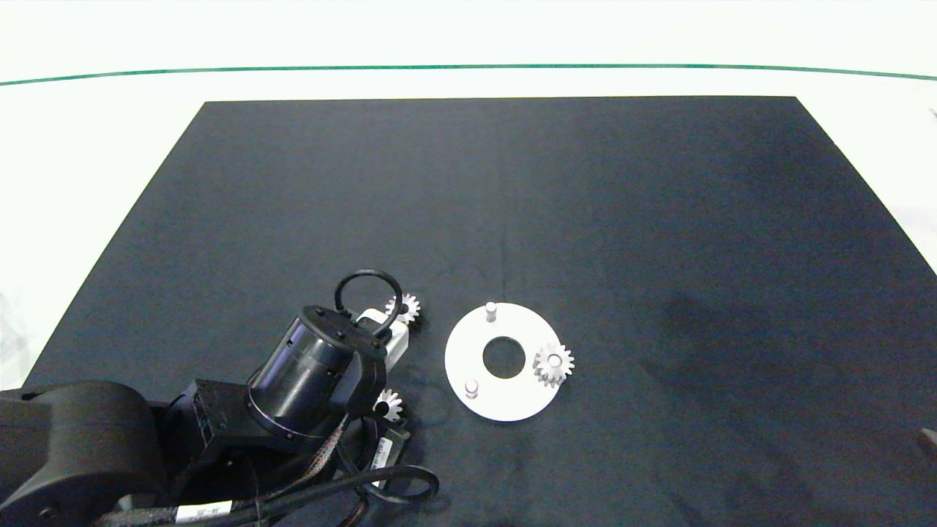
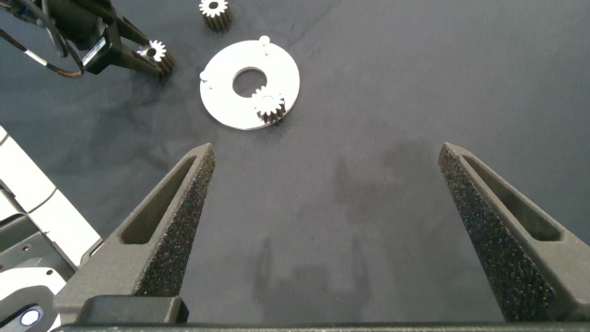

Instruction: Install three planetary gears onto the carrier pins

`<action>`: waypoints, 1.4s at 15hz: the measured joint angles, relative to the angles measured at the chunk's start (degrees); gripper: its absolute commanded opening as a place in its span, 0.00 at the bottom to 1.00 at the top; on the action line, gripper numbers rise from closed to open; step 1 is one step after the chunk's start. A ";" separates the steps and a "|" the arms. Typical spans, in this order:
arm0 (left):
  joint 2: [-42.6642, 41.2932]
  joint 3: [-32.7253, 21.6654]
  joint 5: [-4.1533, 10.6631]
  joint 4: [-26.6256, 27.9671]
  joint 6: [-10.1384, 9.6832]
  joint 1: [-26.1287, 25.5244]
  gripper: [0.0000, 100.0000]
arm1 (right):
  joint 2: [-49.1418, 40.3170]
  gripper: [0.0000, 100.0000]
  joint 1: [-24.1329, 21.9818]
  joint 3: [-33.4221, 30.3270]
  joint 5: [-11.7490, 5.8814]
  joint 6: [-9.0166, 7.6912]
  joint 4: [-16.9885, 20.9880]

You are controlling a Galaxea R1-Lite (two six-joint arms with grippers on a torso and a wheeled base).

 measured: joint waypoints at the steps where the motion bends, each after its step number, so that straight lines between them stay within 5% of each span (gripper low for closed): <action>1: -0.04 0.02 0.00 0.01 0.02 -0.06 0.23 | -0.06 1.00 -0.02 -0.02 -0.02 0.00 0.00; 12: -0.78 -0.30 0.00 -0.02 -0.09 -0.16 0.00 | -0.01 1.00 -0.04 0.11 0.01 -0.06 0.15; 17: -3.12 -0.66 -0.02 0.28 0.22 -0.28 0.00 | -0.11 1.00 -0.02 0.11 0.22 -1.39 0.15; 21: -7.97 -4.07 -0.06 3.90 4.63 0.26 0.00 | -0.06 1.00 0.07 1.00 0.22 -2.32 0.02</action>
